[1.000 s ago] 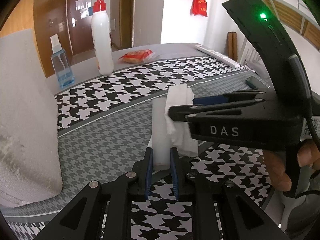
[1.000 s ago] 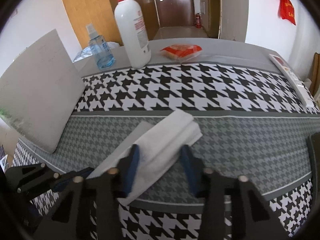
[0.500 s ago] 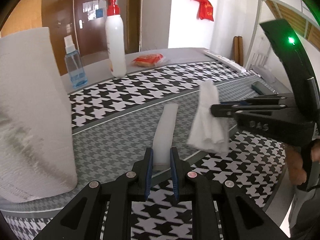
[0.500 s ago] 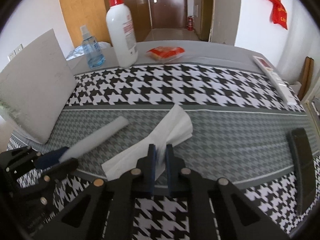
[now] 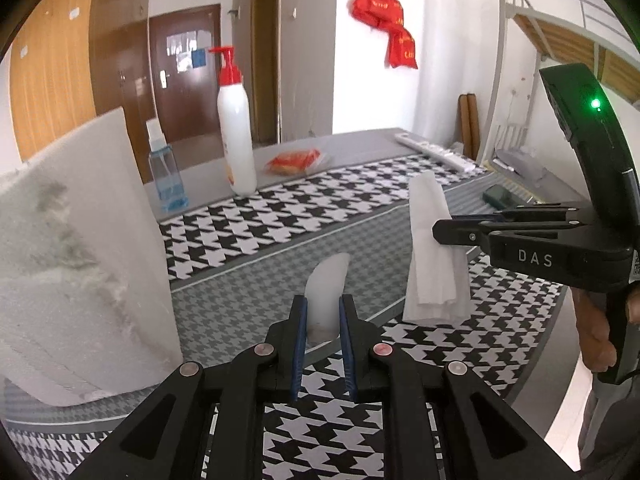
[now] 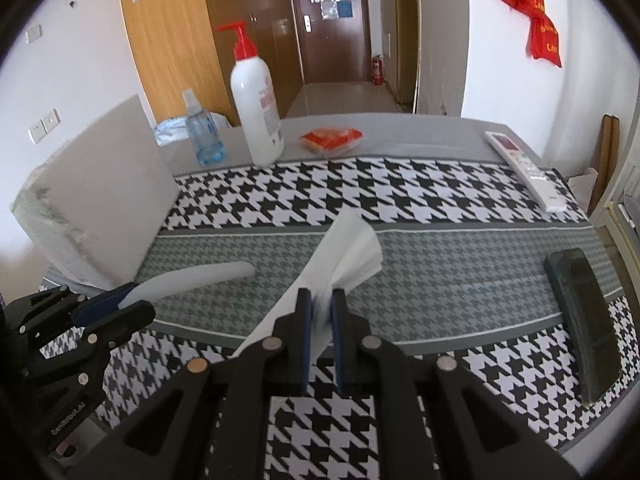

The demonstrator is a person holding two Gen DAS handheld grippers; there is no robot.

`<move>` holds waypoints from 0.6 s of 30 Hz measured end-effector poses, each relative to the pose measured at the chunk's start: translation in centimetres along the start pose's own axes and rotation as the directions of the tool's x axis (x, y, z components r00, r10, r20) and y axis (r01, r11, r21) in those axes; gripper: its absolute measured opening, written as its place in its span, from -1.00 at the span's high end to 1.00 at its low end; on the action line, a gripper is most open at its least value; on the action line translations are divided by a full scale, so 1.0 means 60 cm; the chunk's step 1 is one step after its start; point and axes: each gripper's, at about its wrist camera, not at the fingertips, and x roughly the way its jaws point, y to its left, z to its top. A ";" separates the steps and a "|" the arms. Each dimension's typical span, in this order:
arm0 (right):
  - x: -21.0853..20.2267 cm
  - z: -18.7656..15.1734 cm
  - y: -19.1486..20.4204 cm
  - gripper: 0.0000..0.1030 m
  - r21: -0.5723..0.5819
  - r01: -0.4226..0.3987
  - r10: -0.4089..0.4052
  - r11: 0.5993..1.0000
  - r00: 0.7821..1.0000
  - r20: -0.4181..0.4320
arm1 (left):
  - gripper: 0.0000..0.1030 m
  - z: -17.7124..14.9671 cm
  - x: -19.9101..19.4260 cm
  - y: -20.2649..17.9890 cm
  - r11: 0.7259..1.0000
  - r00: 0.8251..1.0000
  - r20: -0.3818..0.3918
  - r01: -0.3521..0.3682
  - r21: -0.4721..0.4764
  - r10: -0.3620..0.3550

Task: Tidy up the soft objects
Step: 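Lift the white tissue pack with the right gripper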

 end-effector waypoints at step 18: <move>-0.066 0.006 0.020 0.76 -0.009 -0.013 0.014 1.000 0.995 0.102 | 0.67 0.016 -0.054 0.009 0.999 0.996 0.082 -0.033 -0.020 0.034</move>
